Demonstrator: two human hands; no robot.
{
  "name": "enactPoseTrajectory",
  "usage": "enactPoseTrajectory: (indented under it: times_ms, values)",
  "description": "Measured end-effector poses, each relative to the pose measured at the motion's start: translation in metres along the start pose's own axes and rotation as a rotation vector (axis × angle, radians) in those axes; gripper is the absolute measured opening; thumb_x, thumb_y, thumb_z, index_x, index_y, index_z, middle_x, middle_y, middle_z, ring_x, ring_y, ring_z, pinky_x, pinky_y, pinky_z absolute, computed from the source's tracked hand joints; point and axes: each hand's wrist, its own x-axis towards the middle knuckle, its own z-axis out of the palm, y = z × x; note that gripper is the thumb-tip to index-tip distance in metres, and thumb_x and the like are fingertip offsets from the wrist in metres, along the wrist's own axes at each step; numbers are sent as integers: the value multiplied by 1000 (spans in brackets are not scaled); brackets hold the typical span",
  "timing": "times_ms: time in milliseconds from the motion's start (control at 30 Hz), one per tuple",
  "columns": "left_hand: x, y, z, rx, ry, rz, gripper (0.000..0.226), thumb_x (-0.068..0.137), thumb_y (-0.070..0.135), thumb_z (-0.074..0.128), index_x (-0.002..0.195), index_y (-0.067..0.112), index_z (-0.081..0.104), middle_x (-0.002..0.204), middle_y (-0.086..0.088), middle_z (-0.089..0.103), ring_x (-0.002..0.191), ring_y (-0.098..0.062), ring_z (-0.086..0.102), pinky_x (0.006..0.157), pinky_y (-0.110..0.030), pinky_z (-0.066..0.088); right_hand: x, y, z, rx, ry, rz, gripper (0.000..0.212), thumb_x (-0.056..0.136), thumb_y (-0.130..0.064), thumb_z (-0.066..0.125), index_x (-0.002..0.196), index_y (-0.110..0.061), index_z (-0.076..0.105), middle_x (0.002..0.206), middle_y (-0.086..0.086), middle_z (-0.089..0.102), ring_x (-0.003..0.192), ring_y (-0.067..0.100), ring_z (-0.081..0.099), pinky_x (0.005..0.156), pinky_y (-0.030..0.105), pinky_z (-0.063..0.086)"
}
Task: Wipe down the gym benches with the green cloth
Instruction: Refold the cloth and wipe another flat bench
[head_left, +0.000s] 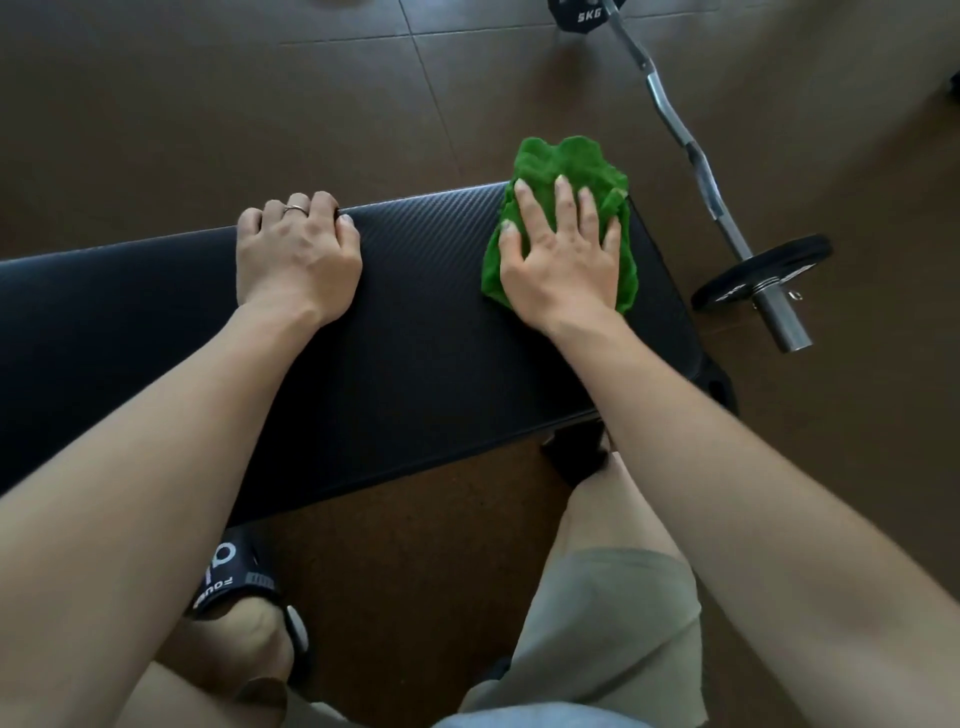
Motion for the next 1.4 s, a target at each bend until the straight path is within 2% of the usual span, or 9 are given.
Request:
enactPoseTrajectory:
  times_ms: [133, 267, 367, 600, 867, 967, 1100, 1233, 1400]
  values:
    - [0, 1, -1, 5, 4, 2, 47, 107, 38, 20, 126, 11, 55, 130, -18, 61, 120, -38, 52, 107, -50, 31, 4, -24, 3, -2, -26, 73, 62, 106, -52, 14, 165, -35, 5, 174, 6, -4, 160, 30, -9, 125, 59, -7]
    - [0, 0, -1, -11, 16, 4, 48, 107, 38, 21, 125, 12, 56, 129, -18, 61, 119, -39, 52, 106, -50, 32, -73, -56, 24, -16, 11, -150, 62, 106, -52, 18, 165, -36, 10, 174, 5, 1, 160, 29, -5, 125, 58, -5]
    - [1, -2, -1, -25, 20, 11, 48, 107, 39, 21, 124, 12, 56, 129, -18, 61, 119, -39, 52, 106, -51, 32, -61, -41, 14, -3, -44, -236, 60, 105, -57, 20, 163, -43, 13, 174, -1, 4, 160, 23, -3, 127, 53, -5]
    - [1, -3, -1, -43, 20, 16, 51, 106, 41, 20, 125, 13, 57, 131, -17, 61, 121, -38, 52, 109, -51, 31, -18, 52, -6, -6, 24, 116, 62, 104, -59, 16, 163, -44, 10, 174, -1, 4, 160, 22, 1, 128, 53, 1]
    - [1, 0, 1, -18, 15, 1, 49, 107, 38, 20, 127, 10, 55, 132, -20, 59, 122, -40, 51, 109, -51, 30, -117, 38, 25, 111, 211, 385, 63, 104, -52, 20, 164, -31, 21, 173, 10, 10, 159, 33, 4, 125, 62, 9]
    - [2, 1, 0, -20, 14, -2, 50, 108, 38, 20, 128, 9, 55, 133, -21, 59, 123, -41, 50, 109, -51, 30, -158, -26, 53, 290, 314, 371, 64, 103, -44, 29, 162, -19, 32, 171, 18, 11, 158, 39, 3, 124, 62, 15]
    - [1, 1, 0, -21, 12, 0, 49, 108, 38, 21, 129, 9, 55, 134, -21, 58, 125, -40, 50, 110, -50, 29, -183, -79, 70, 280, 223, 220, 62, 106, -44, 28, 164, -22, 24, 173, 15, 3, 159, 35, -9, 122, 70, 7]
    - [-1, -1, -1, -29, 0, 5, 49, 108, 38, 21, 130, 9, 55, 135, -21, 58, 126, -40, 50, 111, -50, 29, -181, -19, 59, 113, 198, 62, 59, 105, -54, 21, 162, -37, 25, 173, 4, 11, 160, 25, 0, 121, 70, 9]
    - [0, -1, -2, -17, -20, 1, 51, 108, 38, 21, 134, 8, 53, 137, -22, 57, 127, -41, 49, 111, -50, 29, -126, 35, 29, -19, 179, 247, 64, 105, -54, 13, 164, -32, 22, 173, 10, 10, 160, 28, 0, 126, 61, -1]
